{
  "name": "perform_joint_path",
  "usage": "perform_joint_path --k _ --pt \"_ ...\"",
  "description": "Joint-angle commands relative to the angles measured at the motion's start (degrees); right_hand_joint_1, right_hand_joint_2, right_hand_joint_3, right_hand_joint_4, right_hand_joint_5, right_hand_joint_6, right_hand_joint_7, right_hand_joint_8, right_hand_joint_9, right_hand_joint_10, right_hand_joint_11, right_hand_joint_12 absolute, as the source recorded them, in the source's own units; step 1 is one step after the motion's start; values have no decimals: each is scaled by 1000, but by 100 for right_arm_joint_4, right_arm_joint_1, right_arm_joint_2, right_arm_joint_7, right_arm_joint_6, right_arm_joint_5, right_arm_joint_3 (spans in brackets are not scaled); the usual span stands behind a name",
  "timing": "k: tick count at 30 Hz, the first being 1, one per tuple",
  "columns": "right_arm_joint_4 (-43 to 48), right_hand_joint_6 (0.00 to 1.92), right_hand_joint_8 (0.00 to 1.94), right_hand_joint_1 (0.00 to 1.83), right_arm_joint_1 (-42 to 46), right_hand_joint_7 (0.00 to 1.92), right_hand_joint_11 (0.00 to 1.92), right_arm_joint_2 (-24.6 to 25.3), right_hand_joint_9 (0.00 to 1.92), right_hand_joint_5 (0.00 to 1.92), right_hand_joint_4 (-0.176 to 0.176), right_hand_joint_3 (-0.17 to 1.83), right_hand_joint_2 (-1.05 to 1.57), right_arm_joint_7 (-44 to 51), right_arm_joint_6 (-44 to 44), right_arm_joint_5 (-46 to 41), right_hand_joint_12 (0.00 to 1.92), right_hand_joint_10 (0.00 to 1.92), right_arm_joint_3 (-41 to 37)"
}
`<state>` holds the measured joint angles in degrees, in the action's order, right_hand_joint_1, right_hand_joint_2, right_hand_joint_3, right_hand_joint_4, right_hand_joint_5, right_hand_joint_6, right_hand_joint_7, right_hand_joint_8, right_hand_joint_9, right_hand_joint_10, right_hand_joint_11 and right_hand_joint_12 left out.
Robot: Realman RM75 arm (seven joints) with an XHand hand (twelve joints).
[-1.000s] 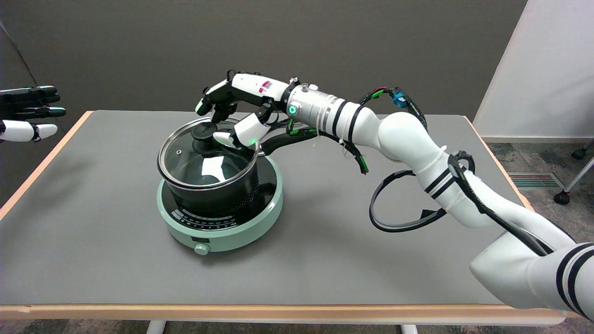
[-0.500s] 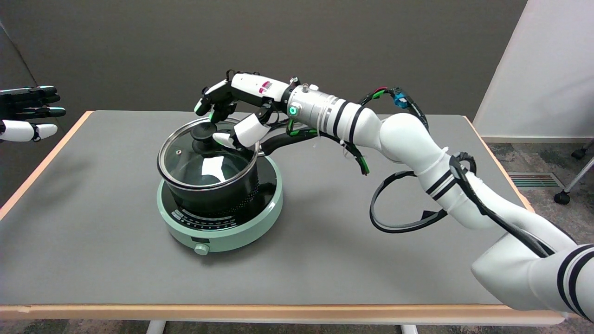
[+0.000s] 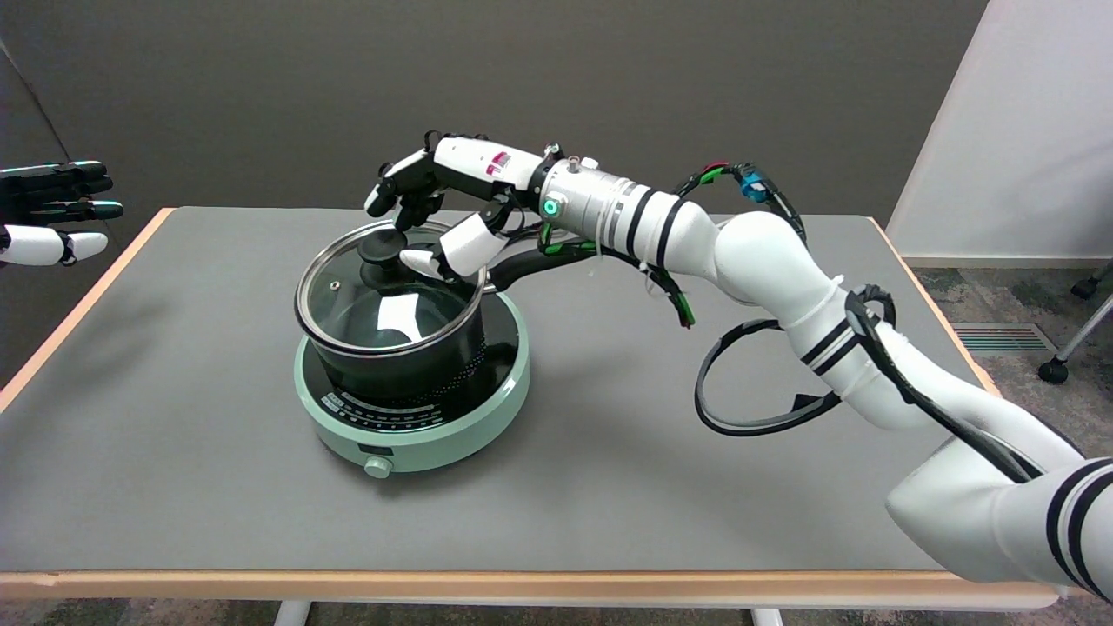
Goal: Place the pot lid onto the soup pot.
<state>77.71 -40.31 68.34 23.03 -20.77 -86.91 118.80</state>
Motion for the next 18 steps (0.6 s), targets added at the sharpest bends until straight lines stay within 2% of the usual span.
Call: perform_joint_path --k 1,18 --pt "155 311 398 901 75 875 442 -96 737 625 2 848 665 0 -19 -21 1096 623 -7" --pt "274 319 410 872 256 874 443 -40 728 619 5 939 644 0 -19 58 1086 648 -127"
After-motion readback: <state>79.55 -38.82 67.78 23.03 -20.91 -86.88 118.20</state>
